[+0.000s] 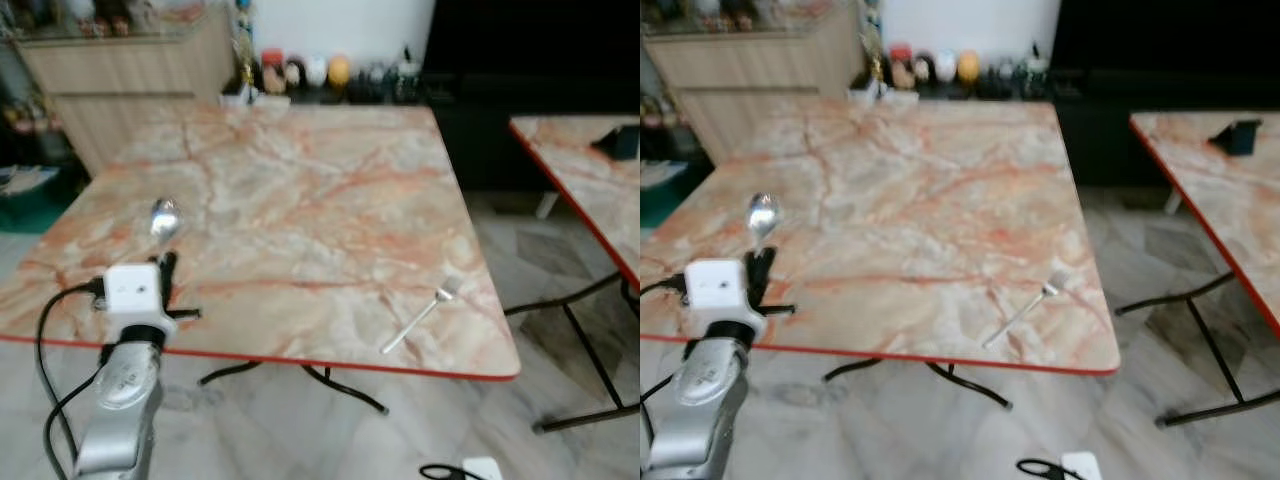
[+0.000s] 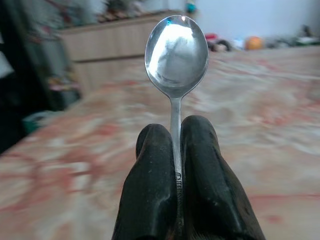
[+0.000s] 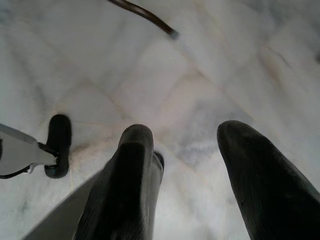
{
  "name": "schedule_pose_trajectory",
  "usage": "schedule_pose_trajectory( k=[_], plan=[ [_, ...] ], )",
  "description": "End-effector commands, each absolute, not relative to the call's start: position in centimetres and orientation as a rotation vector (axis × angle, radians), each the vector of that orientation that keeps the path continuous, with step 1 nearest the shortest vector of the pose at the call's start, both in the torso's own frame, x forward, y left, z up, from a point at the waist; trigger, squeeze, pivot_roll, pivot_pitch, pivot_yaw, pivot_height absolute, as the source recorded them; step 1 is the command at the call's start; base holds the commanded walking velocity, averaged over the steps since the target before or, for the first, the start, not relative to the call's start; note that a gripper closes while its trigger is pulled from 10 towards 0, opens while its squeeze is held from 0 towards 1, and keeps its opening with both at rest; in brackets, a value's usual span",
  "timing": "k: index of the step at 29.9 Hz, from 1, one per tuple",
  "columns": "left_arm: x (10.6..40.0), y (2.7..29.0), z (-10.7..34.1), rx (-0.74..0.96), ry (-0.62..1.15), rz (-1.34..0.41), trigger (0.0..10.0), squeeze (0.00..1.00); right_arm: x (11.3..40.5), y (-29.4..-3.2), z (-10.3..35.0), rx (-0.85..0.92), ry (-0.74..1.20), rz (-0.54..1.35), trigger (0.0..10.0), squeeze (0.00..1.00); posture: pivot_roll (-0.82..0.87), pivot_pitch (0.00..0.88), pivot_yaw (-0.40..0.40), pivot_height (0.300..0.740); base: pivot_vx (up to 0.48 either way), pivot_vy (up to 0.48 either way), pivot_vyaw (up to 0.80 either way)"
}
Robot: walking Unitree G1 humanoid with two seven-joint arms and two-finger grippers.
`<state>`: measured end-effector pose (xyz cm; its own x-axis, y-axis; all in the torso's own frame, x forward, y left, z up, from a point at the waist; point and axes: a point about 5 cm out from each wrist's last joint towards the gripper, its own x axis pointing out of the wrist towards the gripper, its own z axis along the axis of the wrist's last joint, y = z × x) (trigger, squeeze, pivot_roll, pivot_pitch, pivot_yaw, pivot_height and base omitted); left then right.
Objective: Setting the table
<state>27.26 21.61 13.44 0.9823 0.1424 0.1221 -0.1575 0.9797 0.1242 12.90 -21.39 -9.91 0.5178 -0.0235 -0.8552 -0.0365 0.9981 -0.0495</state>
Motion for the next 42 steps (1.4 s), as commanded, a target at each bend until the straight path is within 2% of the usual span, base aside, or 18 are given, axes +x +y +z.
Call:
schedule_pose_trajectory(
  k=[1, 8, 15, 20, 26, 30, 37, 42],
  plan=[
    [27.0, 21.0, 13.7, 0.153, -0.125, 0.117, 10.0, 0.00, 12.6, -21.8, -9.9, -0.075, 1.035, 0.003, 10.0, 0.00, 0.00, 0.000, 0.022, 0.732, 0.000, 0.000, 0.50],
    [25.1, 20.9, 12.7, 0.221, -0.093, 0.081, 10.0, 0.00, 12.5, -22.0, -9.9, -0.068, 1.035, -0.009, 10.0, 0.00, 0.02, 0.000, 0.015, 0.732, 0.000, 0.000, 0.00],
    [25.4, 19.4, 13.2, 0.333, -0.130, -0.005, 10.0, 0.00, 12.5, -22.1, -9.9, -0.068, 1.030, -0.016, 10.0, 0.00, 0.03, 0.000, 0.005, 0.732, 0.000, 0.000, 0.00],
    [25.9, 19.2, 13.4, 0.312, -0.138, -0.005, 10.0, 0.00, 12.7, -22.1, -9.8, -0.059, 1.021, -0.025, 10.0, 0.00, 0.03, 0.000, 0.002, 0.732, 0.000, 0.000, 0.00],
    [25.1, 19.3, 13.3, 0.358, -0.135, -0.017, 10.0, 0.00, 12.8, -22.1, -9.8, -0.055, 1.016, -0.031, 10.0, 0.00, 0.03, 0.000, 0.002, 0.732, 0.000, 0.000, 0.00],
    [23.5, 20.3, 12.9, 0.414, -0.112, -0.023, 10.0, 0.00, 13.0, -22.2, -9.7, -0.057, 1.014, -0.031, 10.0, 0.00, 0.05, 0.000, -0.006, 0.732, 0.000, 0.000, 0.00],
    [23.2, 21.1, 13.1, 0.482, -0.114, -0.034, 10.0, 0.00, 13.1, -22.3, -9.7, -0.064, 1.014, -0.027, 10.0, 0.00, 0.05, 0.000, -0.011, 0.732, 0.000, 0.000, 0.00],
    [23.3, 20.9, 13.2, 0.461, -0.115, -0.021, 10.0, 0.00, 13.1, -22.3, -9.7, -0.065, 1.014, -0.029, 10.0, 0.00, 0.05, 0.000, -0.013, 0.732, 0.000, 0.000, 0.00]
  ],
)
